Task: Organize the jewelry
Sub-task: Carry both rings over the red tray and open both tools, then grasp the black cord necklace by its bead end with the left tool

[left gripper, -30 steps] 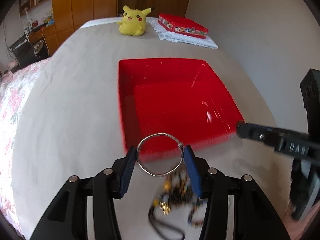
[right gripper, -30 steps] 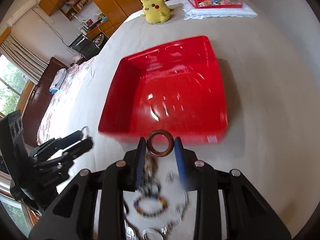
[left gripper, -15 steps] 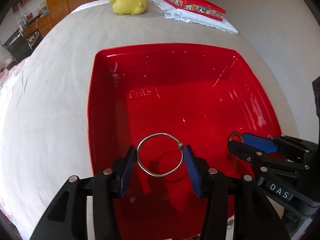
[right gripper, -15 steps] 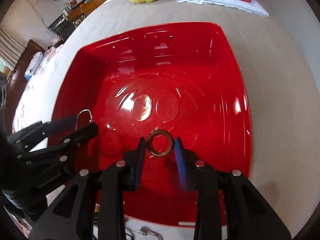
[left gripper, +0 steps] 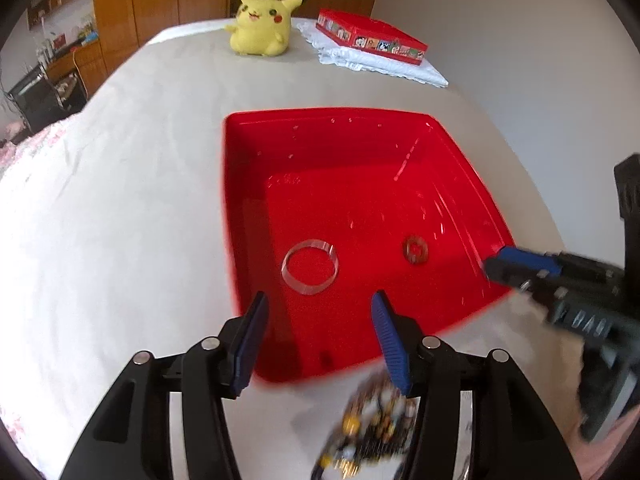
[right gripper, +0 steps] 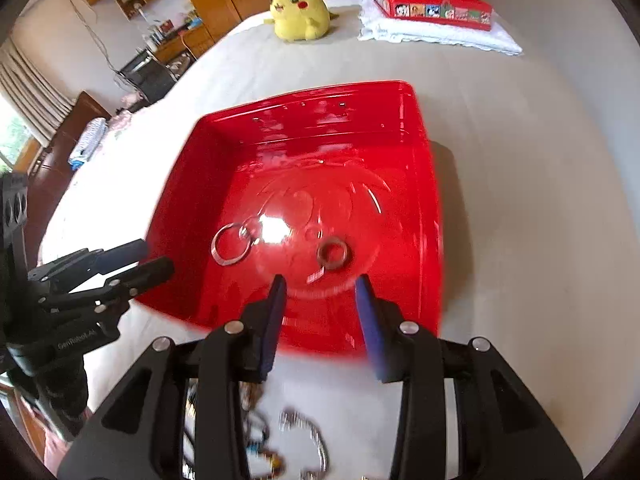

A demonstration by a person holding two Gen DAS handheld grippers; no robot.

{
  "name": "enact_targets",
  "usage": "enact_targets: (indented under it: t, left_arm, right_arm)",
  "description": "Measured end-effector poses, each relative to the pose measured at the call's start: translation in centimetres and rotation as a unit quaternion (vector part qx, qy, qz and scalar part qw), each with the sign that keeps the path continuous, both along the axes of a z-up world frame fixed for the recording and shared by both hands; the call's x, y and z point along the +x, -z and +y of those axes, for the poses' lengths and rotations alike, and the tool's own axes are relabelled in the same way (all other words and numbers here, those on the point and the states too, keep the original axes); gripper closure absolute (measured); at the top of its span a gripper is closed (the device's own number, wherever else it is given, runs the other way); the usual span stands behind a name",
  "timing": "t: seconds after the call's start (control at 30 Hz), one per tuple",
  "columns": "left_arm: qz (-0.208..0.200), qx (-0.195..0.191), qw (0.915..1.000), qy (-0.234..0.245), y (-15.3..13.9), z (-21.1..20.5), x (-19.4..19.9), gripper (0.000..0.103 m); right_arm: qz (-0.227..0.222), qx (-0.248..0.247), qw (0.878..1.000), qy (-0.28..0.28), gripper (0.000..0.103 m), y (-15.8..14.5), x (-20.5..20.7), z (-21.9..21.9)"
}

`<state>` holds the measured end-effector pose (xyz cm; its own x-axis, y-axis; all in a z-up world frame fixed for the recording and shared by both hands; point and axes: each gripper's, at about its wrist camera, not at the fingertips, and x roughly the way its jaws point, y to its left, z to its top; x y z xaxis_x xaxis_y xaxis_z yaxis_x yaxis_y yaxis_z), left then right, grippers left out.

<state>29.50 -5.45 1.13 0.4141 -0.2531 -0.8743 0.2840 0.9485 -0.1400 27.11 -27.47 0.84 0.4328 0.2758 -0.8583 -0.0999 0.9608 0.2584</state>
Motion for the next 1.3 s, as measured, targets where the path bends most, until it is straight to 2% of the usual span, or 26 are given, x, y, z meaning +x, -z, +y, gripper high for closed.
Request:
enact_targets:
  t: [0.23,0.47,0.77,0.87,1.0,1.1,1.17,1.3]
  left_arm:
    - [0.016,0.013,0.9998,-0.007,1.7,3.0,-6.5,0.049]
    - [0.034,0.009,0.9994,-0.003,4.0,4.1,-10.2,0.049]
    - [0.048,0.018,0.9987,0.009,6.0,2.8,-11.5,0.049]
    - [0.056,0.021,0.9982,0.011,6.7,2.2,-11.1,0.049]
    - [0.047,0.027,0.9983,0.020,7.0,1.1,-10.6,0.050]
    - [0.048,0.014,0.9983,0.029,7.2,0.7,-10.6,0.062]
    - [0.056,-0.006,0.9978,0.036,7.2,0.5,-10.6,0.080]
    - [0.064,-0.036,0.9968,0.033,7.4,0.6,-10.5,0.087]
  right_arm:
    - [0.004,0.013,1.000,-0.003,0.066,0.4,-5.6,-1.4]
    - [0.024,0.026,0.999,-0.008,0.066,2.7,-9.8,-2.0]
    - [0.028,0.062,0.998,-0.008,0.066,4.2,-10.7,-2.1]
    - [0.025,0.060,0.998,-0.005,0.066,4.5,-10.8,-2.1]
    - [0.027,0.061,0.998,-0.005,0.066,4.8,-10.6,-2.2]
    - [0.029,0.060,0.998,-0.004,0.066,5.1,-10.6,-2.2]
    - [0.032,0.061,0.998,-0.003,0.066,5.3,-10.6,-2.3]
    - [0.034,0.060,0.998,-0.003,0.066,5.5,-10.6,-2.2]
